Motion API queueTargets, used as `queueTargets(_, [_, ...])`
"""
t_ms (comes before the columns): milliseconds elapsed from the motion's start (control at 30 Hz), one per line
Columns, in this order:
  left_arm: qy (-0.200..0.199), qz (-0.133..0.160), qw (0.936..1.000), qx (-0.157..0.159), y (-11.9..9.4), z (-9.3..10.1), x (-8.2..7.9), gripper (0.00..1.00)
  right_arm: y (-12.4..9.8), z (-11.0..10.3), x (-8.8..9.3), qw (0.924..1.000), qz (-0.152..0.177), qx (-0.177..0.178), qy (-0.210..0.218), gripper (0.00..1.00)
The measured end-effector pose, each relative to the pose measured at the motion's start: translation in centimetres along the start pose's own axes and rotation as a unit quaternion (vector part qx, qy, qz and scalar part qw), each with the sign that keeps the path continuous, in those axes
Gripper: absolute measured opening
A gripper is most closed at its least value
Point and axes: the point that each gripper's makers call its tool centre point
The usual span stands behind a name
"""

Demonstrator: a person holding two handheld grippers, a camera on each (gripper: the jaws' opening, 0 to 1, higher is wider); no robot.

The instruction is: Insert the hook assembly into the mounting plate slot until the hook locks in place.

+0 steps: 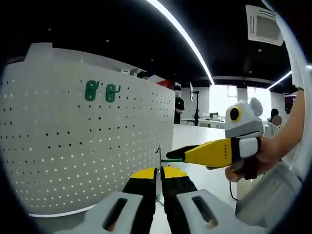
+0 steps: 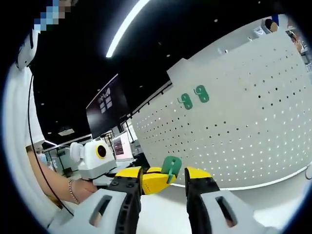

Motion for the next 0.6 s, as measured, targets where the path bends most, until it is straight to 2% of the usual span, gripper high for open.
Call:
queueTargets(133, [0.001, 0.000, 1.0000, 0.002, 0.05, 0.12, -0.04, 0.03, 0.16, -0.21, -0.08, 1.0000, 0.002, -0.003, 0.006, 0.22])
queueTargets(600, [0.004, -0.002, 1.0000, 0.002, 0.11, 0.45, 0.07, 0.03, 0.81, 0.43, -0.13, 0.9997, 0.002, 0.018, 0.013, 0.08])
Point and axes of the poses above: the point that each gripper's makers call its tool centre point, and the gripper's own axes: y roughly forward along the fingers, z roughly to its right, x roughly out of its underside, and after that the axes turned 9 degrees about -z, right-handed
